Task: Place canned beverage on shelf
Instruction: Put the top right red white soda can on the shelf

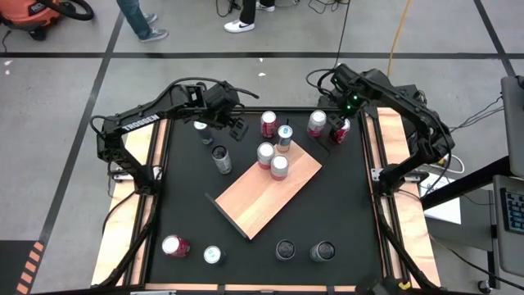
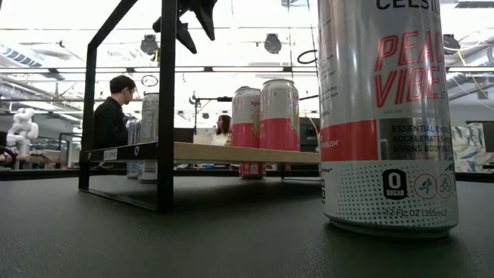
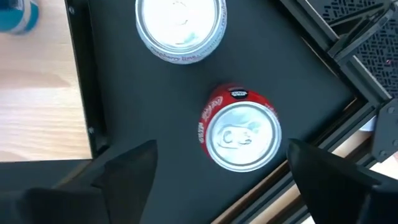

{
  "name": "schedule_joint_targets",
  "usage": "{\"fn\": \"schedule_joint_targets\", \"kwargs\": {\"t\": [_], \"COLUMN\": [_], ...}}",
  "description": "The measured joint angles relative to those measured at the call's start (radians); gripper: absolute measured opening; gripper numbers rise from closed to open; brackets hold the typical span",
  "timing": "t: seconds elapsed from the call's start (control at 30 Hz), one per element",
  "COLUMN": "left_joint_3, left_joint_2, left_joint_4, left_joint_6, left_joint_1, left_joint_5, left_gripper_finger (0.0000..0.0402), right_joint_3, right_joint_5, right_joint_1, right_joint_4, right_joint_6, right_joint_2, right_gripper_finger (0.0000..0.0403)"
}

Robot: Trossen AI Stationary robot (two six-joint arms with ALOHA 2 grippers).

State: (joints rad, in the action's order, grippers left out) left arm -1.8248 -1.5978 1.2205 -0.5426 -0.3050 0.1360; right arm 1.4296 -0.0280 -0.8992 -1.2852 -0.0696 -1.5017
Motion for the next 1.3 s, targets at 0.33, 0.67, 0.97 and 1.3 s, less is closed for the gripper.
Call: {"fn": "schedule_joint_targets", "kwargs": {"t": [0.33, 0.67, 0.97, 1.3], "left_joint_3": [0.000, 0.000, 0.000, 0.000], "left_joint_2": [0.000, 0.000, 0.000, 0.000], "left_joint_4": [0.000, 0.000, 0.000, 0.000], "left_joint_6": [0.001, 0.001, 0.001, 0.000], "left_joint_1": [0.000, -0.001, 0.000, 0.000], "left_joint_5": [-0.020, -0.023, -0.024, -0.029], "left_gripper_finger": [0.0294, 0.0294, 0.0294, 0.0294], "right_joint_3": [0.000, -0.002, -0.001, -0.001], "right_joint_5": [-0.004, -0.028, -0.028, -0.026], "right_joint_1": [-0.048, -0.065, -0.064, -0.063], "right_joint_4": [-0.020, -0.066, -0.076, -0.034], "right_joint_6": [-0.107, -0.141, -0.150, -0.178], "right_joint_2": [-0.034, -0.064, -0.146, -0.202], "right_gripper_finger": [0.0344, 0.0344, 0.0344, 0.0343]}}
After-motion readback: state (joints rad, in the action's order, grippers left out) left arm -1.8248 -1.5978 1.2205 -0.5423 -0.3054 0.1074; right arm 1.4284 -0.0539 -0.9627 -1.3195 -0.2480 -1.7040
